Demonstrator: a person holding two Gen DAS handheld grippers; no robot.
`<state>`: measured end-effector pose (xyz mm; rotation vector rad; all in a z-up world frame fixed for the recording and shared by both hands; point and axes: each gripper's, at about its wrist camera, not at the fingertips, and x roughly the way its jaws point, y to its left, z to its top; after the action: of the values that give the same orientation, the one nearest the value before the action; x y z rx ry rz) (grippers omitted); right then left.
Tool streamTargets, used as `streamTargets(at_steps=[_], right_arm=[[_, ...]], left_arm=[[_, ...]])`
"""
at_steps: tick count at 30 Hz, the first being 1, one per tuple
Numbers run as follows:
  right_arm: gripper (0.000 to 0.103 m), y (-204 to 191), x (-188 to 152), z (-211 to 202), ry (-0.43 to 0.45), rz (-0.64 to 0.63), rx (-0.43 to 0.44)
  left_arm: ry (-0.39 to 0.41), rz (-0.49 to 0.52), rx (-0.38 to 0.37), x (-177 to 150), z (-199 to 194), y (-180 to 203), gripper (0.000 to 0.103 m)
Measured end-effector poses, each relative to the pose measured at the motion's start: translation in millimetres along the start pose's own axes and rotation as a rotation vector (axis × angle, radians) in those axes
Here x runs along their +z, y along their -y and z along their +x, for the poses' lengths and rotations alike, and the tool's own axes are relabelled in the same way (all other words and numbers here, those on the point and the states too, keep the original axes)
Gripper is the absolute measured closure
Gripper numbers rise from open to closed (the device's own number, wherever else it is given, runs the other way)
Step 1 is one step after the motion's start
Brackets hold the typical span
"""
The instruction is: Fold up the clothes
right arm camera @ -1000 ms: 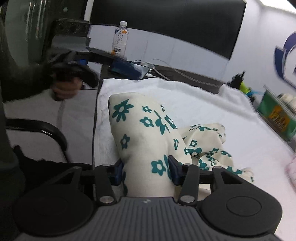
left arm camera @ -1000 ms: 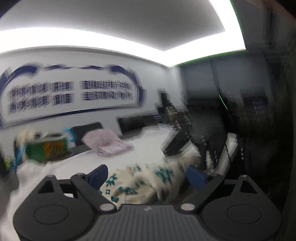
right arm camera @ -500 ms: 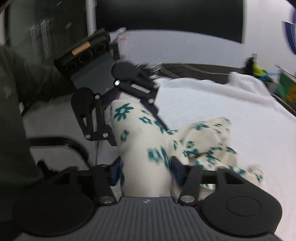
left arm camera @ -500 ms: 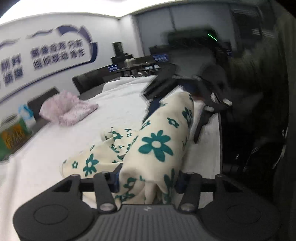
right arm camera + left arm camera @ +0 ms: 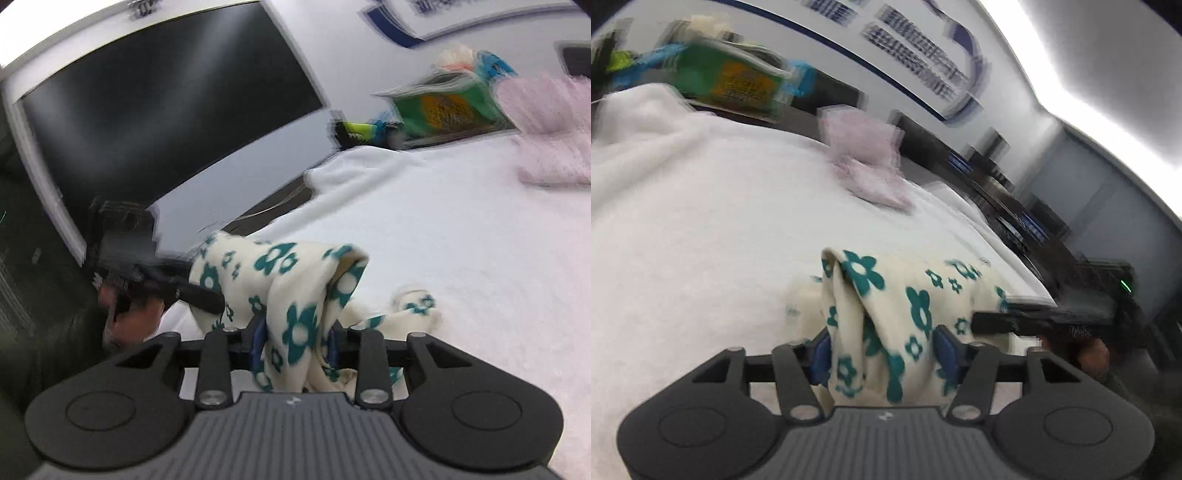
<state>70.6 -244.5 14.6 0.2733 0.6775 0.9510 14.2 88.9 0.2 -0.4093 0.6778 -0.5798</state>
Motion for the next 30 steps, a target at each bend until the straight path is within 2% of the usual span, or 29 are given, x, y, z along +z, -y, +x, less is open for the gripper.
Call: streamTargets(at_steps=[3,6,8,9,10,12,15,17,18,19,21,23,24,26,27,28,30], right_arm=[[0.071,3,0,4,0.041,0.080,-0.081],[0.070,2,-2,7,0.078,0.111,-0.150],[0.066,-3,-3,13,0.079,0.088,-0.202],[0.060,-5,-4,16,0.080,0.072,-0.241],[0.049,-7,-4,16,0.085,0.055,-0.280],[0.037,-12,-4,16,0.096,0.020,-0.358],[0.037,-30,-8,-5,0.213,-0.073,-0.494],[0.039,-42,-13,-18,0.275,-0.099,-0.500],[0.048,-47,-14,-20,0.285,-0.101,-0.474],[0.053,-51,-15,-18,0.288,-0.101,-0.451],[0.073,-55,-18,-5,0.249,-0.104,-0.440],[0.078,-50,-19,17,0.177,-0.087,-0.460],[0.078,-46,-21,28,0.149,-0.078,-0.477],[0.077,-43,-25,32,0.161,-0.061,-0.489],[0.076,-44,-25,29,0.176,-0.053,-0.484],[0.070,-46,-24,24,0.195,-0.046,-0.481],[0.054,-46,-26,11,0.242,-0.001,-0.486]], left_arm=[[0.092,-0.017,0.077,-6,-1,5,0.041],[0.097,-0.014,0.159,-8,3,15,0.044],[0.105,-0.042,0.202,-12,3,16,0.041],[0.115,-0.056,0.213,-14,-1,17,0.038],[0.130,-0.062,0.222,-16,-8,19,0.036],[0.180,-0.058,0.239,-21,-23,25,0.035],[0.295,-0.061,0.251,-27,-43,38,0.034],[0.339,-0.067,0.235,-31,-41,49,0.036],[0.342,-0.067,0.242,-33,-37,54,0.044],[0.331,-0.061,0.260,-36,-30,57,0.061],[0.306,-0.093,0.288,-42,-17,55,0.079],[0.294,-0.141,0.298,-47,-9,50,0.077],[0.309,-0.161,0.280,-49,-12,48,0.077],[0.349,-0.186,0.255,-52,-18,43,0.063],[0.363,-0.191,0.249,-53,-20,41,0.046],[0.370,-0.188,0.248,-54,-21,40,0.041],[0.377,-0.179,0.250,-55,-22,39,0.045]])
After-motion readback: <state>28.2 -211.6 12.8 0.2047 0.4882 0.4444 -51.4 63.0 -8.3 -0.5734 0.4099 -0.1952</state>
